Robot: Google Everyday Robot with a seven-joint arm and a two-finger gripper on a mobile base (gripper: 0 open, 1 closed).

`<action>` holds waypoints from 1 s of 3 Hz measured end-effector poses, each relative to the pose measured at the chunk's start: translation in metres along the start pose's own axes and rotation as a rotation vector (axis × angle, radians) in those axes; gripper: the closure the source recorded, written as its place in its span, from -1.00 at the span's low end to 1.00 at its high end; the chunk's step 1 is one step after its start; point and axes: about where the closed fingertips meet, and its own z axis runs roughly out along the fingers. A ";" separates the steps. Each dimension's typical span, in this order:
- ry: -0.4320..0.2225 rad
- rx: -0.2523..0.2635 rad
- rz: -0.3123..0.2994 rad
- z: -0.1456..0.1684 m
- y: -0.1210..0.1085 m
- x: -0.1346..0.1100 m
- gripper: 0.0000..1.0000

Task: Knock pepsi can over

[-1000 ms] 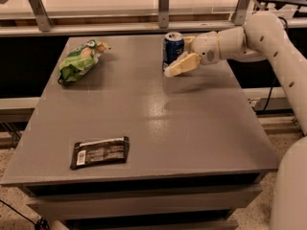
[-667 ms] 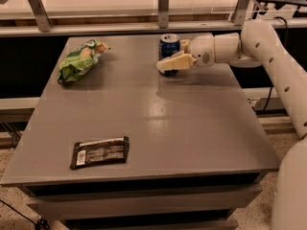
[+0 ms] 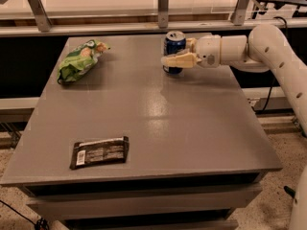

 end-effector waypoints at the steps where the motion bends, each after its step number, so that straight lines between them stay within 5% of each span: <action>1: 0.153 0.010 -0.106 -0.006 0.008 -0.024 0.30; 3: 0.635 -0.015 -0.351 -0.011 0.018 -0.034 0.24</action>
Offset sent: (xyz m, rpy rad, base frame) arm -0.0190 -0.0285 0.0651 -0.8093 -0.1950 -0.0155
